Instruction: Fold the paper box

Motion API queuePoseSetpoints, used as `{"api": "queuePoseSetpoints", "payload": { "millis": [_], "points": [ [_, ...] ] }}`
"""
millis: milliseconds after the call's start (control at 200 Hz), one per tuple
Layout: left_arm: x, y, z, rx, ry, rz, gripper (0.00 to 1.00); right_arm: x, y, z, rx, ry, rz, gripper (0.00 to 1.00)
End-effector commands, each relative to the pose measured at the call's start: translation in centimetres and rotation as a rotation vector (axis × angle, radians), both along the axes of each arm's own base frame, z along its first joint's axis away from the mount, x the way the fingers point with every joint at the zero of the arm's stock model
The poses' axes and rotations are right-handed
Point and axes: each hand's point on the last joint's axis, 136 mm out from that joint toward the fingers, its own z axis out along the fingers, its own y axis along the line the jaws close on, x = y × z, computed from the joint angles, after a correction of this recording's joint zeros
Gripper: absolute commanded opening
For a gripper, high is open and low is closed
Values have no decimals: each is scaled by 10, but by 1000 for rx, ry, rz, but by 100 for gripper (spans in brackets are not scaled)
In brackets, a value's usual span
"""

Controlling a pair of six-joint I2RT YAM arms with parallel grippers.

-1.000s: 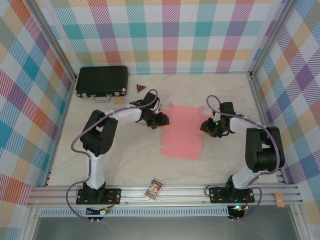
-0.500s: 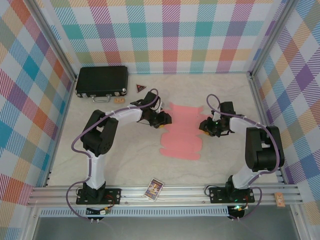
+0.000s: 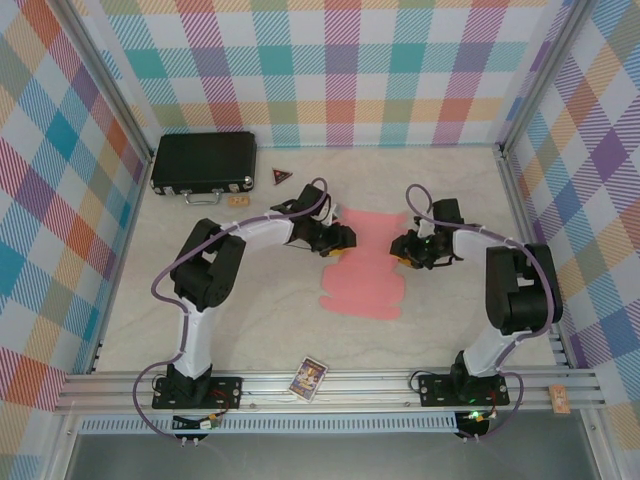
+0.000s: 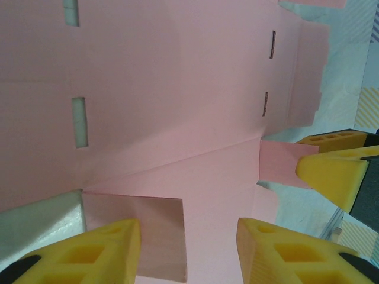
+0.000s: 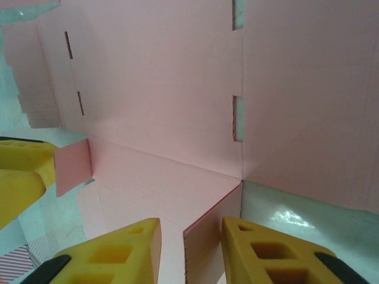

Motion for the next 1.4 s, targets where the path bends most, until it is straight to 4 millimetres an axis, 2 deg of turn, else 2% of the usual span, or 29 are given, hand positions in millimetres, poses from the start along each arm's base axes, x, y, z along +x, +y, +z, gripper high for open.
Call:
{"api": "queuePoseSetpoints", "payload": {
  "millis": [0,145,260,350,400,620,765,935,1030,1195,1395],
  "points": [
    [-2,-11,0,-22,10,-18,47,7,9,4,31,-7,20,34],
    [-3,-11,-5,-14,20,-17,47,8,11,1,27,0,26,35],
    [-1,-9,-1,-1,3,-13,48,8,11,2,20,0,25,37],
    [4,-6,8,23,-39,-11,48,8,5,7,-19,-18,16,38],
    [2,1,11,62,-43,-9,50,8,-1,12,-62,-39,7,39],
    [9,33,44,233,-190,-3,58,11,-30,39,-244,-125,-14,44],
    [10,44,64,283,-261,-1,59,26,-40,51,-291,-163,2,46],
    [-4,40,78,322,-320,-39,57,61,-46,61,-341,-193,63,46],
    [-18,31,74,313,-306,-77,51,84,-47,65,-369,-209,106,46],
    [-41,12,53,281,-254,-125,35,119,-53,56,-444,-210,183,45],
    [-57,2,19,233,-171,-107,22,150,-36,48,-399,-274,314,45]
  ]
}}
